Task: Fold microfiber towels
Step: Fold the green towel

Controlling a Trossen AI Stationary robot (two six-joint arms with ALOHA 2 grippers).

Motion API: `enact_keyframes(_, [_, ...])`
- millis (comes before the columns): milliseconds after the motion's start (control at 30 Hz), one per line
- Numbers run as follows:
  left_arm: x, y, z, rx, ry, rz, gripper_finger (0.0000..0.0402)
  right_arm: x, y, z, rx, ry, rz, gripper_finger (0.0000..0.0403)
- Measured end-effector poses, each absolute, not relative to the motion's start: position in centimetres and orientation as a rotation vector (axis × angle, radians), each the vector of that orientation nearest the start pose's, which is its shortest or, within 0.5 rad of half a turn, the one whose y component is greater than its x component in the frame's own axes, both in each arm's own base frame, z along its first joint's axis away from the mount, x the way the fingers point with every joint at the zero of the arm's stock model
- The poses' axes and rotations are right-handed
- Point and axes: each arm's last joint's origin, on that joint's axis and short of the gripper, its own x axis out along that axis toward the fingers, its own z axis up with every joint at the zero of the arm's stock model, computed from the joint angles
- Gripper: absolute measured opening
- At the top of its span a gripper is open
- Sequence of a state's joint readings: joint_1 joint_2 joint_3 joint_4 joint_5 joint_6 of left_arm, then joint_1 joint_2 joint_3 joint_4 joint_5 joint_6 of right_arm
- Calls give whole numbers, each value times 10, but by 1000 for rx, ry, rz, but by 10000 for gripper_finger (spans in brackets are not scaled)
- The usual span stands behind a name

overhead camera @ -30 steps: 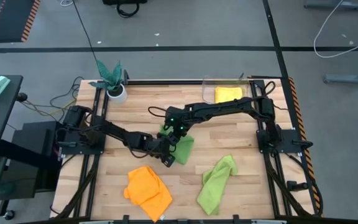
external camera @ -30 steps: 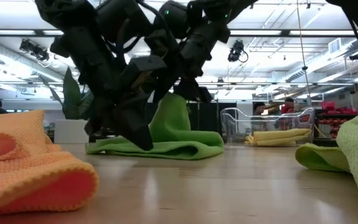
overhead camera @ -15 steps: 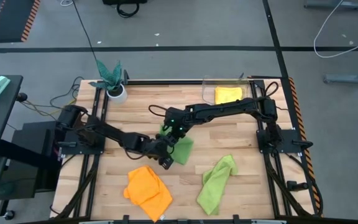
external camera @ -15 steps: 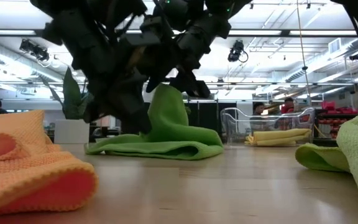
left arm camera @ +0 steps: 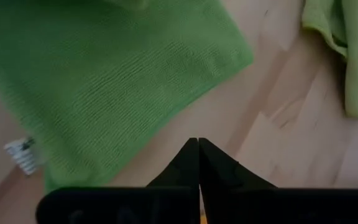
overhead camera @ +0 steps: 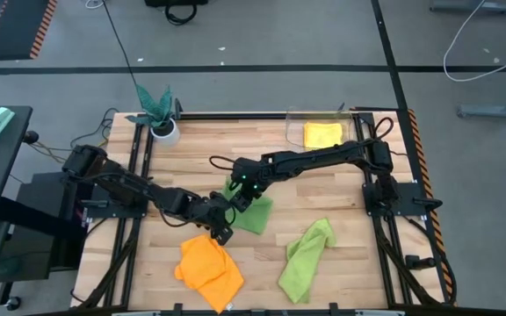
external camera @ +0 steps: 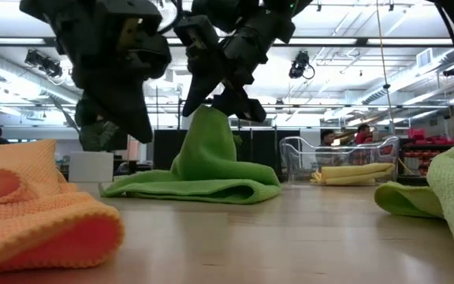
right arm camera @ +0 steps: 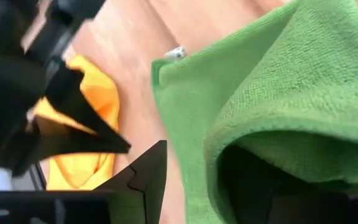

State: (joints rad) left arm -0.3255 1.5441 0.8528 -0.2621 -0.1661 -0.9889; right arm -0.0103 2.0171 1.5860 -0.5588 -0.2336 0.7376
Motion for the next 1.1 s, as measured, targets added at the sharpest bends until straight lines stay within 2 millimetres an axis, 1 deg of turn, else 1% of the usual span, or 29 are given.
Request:
enact_keyframes(133, [272,-90,179,-666,959,372,19,434,19,213,751,1027,-159,155])
enact_keyframes(200, [267,-89,178,-656,990,409,21,434,24,213,729,1019,-173,155])
enact_keyframes(267, [260,-86,180,-631,1024,442,18,434,29,213,712,1015,-182,155])
enact_keyframes(367, [260,-78,182,-637,1019,476,7,433,35,212,683,1012,-197,155])
enact_keyframes(467, [261,-65,187,-666,988,523,8,430,39,204,655,1021,-227,155])
enact_keyframes(567, [260,-50,191,-691,968,587,17,427,43,197,643,1037,-228,155])
enact_keyframes(700, [263,-27,199,-683,915,600,14,423,53,188,632,1041,-207,155])
enact_keyframes(733, [265,-21,200,-682,899,603,9,423,57,187,631,1037,-193,155])
enact_keyframes(800, [262,-10,201,-676,898,628,6,423,64,186,633,1035,-176,155])
enact_keyframes(867, [267,0,205,-691,841,630,9,420,70,184,622,1050,-169,155])
enact_keyframes(933, [266,9,208,-688,820,636,16,419,76,184,617,1054,-160,155])
enact_keyframes(1033, [272,21,214,-707,739,620,19,419,79,186,613,1055,-153,155])
enact_keyframes(1100, [274,29,216,-720,717,592,12,421,79,188,609,1039,-157,155])
